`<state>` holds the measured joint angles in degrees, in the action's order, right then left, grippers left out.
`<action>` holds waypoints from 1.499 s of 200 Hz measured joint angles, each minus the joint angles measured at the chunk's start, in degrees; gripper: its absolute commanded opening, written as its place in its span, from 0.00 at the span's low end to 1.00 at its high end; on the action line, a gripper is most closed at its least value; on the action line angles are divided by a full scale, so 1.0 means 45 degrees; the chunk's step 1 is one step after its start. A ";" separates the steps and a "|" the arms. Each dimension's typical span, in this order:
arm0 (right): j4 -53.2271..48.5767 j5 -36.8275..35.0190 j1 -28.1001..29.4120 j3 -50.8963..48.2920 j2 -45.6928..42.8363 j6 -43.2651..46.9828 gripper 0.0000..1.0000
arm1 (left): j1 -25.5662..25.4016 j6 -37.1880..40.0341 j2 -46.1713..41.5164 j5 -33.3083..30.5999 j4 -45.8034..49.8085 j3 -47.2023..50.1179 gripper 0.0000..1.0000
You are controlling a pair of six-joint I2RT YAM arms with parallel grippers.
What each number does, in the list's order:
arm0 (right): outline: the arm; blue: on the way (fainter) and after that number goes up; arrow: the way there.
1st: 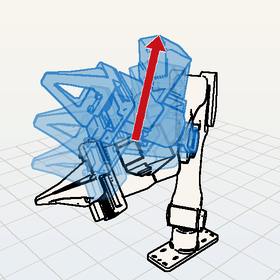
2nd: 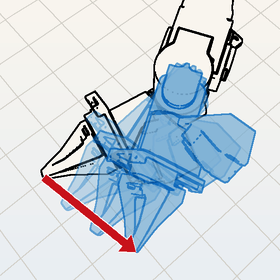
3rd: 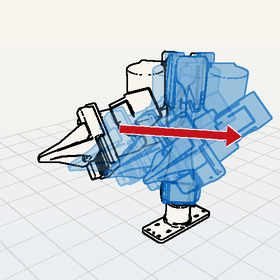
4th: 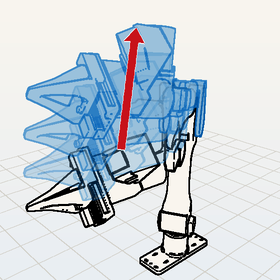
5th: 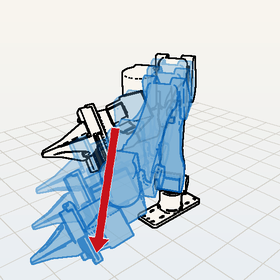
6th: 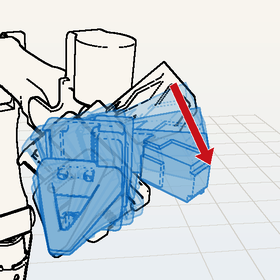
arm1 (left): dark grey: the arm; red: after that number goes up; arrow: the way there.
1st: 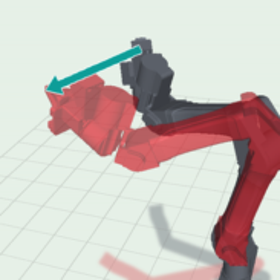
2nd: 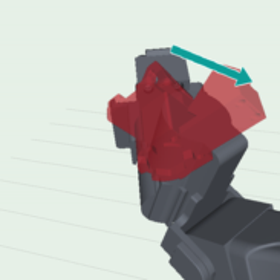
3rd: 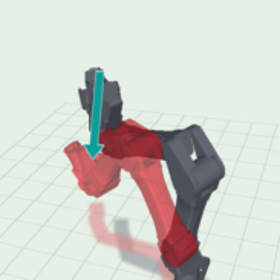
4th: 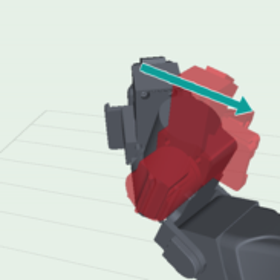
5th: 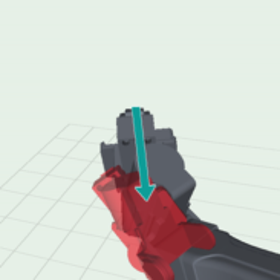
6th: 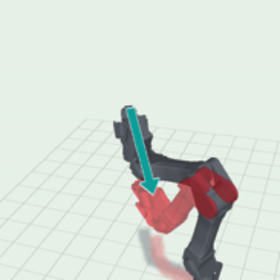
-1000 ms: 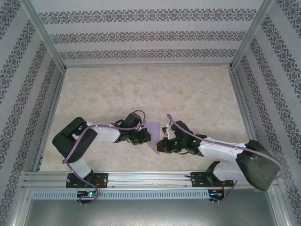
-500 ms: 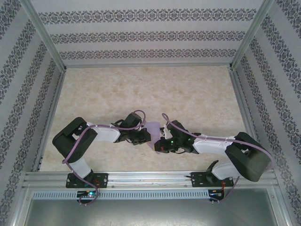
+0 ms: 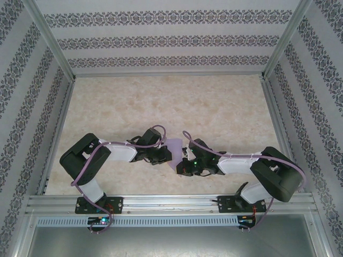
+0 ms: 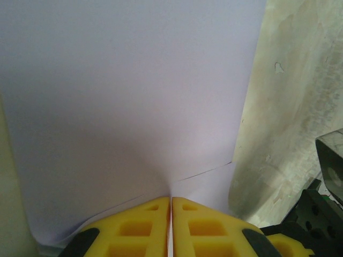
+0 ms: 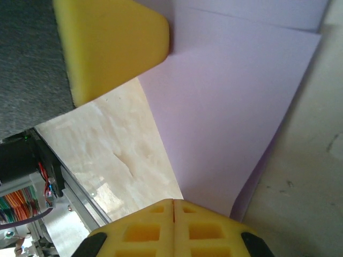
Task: Fold a paper plane with a square sheet of paper (fold left side to right side)
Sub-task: Perform the third fold on the triangle at the bottom-center of the table.
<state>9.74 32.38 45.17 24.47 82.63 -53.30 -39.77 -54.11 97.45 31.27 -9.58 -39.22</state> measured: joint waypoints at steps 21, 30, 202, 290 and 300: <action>0.0000 -0.0010 0.0000 0.0000 0.0044 -0.0029 0.04 | 0.0000 0.0000 0.0000 0.0000 0.0000 0.0000 0.10; 0.0000 -0.0015 0.0000 0.0000 0.0083 -0.0039 0.04 | 0.0000 0.0000 0.0000 0.0000 0.0000 0.0000 0.10; 0.0899 0.0204 -0.0180 -0.0398 0.0500 0.0155 0.00 | -0.0010 0.0457 -0.0787 -0.0923 0.1797 -0.0563 0.13; 0.1574 0.0602 -0.0515 -0.0894 0.0408 0.0597 0.00 | -0.0923 0.0695 -0.2827 -0.1175 0.1914 -0.0136 0.11; 0.1579 0.0602 -0.0515 -0.0894 0.0408 0.0597 0.00 | -0.1161 0.0670 -0.2710 -0.1141 0.1792 -0.0102 0.11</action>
<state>16.84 35.09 42.85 20.45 84.47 -50.61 -44.99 -51.09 85.25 26.13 -1.52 -39.68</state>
